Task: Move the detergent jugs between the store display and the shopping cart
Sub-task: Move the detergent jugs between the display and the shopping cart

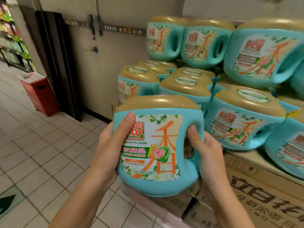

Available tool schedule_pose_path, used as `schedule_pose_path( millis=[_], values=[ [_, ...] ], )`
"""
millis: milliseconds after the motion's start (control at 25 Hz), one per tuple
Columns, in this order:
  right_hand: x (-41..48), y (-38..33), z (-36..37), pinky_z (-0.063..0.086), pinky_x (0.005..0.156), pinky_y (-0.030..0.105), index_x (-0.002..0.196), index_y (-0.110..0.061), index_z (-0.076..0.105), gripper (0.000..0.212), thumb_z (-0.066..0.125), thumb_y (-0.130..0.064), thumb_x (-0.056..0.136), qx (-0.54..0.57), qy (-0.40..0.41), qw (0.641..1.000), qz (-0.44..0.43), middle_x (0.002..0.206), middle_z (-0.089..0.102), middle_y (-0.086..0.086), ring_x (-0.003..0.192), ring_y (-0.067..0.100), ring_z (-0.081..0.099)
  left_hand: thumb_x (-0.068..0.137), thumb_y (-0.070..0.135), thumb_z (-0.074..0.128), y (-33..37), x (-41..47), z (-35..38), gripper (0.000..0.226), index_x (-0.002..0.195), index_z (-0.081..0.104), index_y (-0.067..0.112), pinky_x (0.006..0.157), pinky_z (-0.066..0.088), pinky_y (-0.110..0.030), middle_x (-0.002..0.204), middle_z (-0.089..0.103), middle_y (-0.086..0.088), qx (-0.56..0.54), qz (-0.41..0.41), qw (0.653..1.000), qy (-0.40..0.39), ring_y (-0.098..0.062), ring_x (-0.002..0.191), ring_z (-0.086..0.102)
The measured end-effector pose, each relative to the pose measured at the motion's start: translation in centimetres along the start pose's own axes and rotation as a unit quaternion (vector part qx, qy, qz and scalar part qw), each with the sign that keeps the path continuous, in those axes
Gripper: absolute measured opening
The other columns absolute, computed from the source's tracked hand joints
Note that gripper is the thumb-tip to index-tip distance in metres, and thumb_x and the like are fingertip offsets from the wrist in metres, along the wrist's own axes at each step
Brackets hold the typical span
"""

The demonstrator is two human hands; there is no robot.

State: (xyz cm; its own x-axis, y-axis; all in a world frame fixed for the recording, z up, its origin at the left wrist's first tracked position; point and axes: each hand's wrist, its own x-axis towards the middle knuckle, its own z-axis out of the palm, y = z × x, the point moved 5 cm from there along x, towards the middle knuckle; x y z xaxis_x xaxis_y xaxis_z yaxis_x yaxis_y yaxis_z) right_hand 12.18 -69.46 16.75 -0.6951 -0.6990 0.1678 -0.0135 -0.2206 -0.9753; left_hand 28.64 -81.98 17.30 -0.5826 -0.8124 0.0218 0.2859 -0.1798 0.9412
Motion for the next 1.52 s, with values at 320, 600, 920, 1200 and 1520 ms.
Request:
schedule_pose_path(
  millis=[320, 600, 920, 1200, 1520],
  values=[
    [6.5, -6.6, 2.7, 0.043, 0.048, 0.027, 0.063, -0.021, 0.064, 0.04, 0.07, -0.06, 0.069, 0.019, 0.135, 0.981, -0.138, 0.06, 0.056, 0.003, 0.054, 0.018, 0.052, 0.038, 0.061, 0.089, 8.6, 11.0, 3.4, 0.089, 0.112, 0.064, 0.02, 0.064, 0.059, -0.027, 0.104, 0.075, -0.007, 0.066, 0.098, 0.963, -0.242, -0.025, 0.089, 0.074],
    [15.1, -12.8, 1.2, 0.042, 0.064, 0.041, 0.079, -0.01, 0.058, 0.043, 0.065, -0.052, 0.077, -0.061, 0.18, 0.96, -0.206, 0.077, 0.054, 0.016, 0.066, 0.026, 0.049, 0.035, 0.05, 0.094, 13.3, 21.0, 9.6, 0.083, 0.106, 0.066, 0.017, 0.065, 0.059, -0.028, 0.101, 0.076, -0.006, 0.04, 0.154, 0.939, -0.305, -0.022, 0.087, 0.074],
    [21.1, -12.5, -1.9, 0.051, 0.086, 0.027, 0.117, -0.026, 0.062, 0.062, 0.07, -0.062, 0.067, -0.25, 0.171, 0.935, -0.184, 0.112, 0.068, -0.008, 0.104, 0.007, 0.064, 0.041, 0.034, 0.09, 10.4, 30.2, 14.0, 0.073, 0.107, 0.062, 0.019, 0.067, 0.059, -0.028, 0.097, 0.077, 0.001, 0.046, 0.168, 0.946, -0.273, -0.02, 0.091, 0.074],
    [22.8, -10.6, -3.4, 0.045, 0.1, 0.041, 0.128, -0.026, 0.051, 0.083, 0.077, -0.064, 0.059, -0.382, 0.231, 0.88, -0.161, 0.122, 0.054, -0.002, 0.118, 0.016, 0.049, 0.029, 0.063, 0.089, 8.0, 33.1, 15.0, 0.11, 0.124, 0.045, 0.032, 0.067, 0.058, -0.021, 0.106, 0.072, 0.008, 0.103, 0.164, 0.938, -0.286, -0.007, 0.093, 0.071],
    [23.5, -10.5, -3.3, 0.038, 0.102, 0.034, 0.149, -0.01, 0.03, 0.108, 0.067, -0.07, 0.067, -0.487, 0.313, 0.801, -0.153, 0.141, 0.046, 0.009, 0.131, 0.022, 0.042, 0.026, 0.068, 0.086, 6.2, 34.4, 14.0, 0.144, 0.148, 0.02, 0.031, 0.1, 0.042, -0.034, 0.138, 0.042, 0.012, 0.301, 0.216, 0.904, -0.214, -0.009, 0.122, 0.042]
  ],
)
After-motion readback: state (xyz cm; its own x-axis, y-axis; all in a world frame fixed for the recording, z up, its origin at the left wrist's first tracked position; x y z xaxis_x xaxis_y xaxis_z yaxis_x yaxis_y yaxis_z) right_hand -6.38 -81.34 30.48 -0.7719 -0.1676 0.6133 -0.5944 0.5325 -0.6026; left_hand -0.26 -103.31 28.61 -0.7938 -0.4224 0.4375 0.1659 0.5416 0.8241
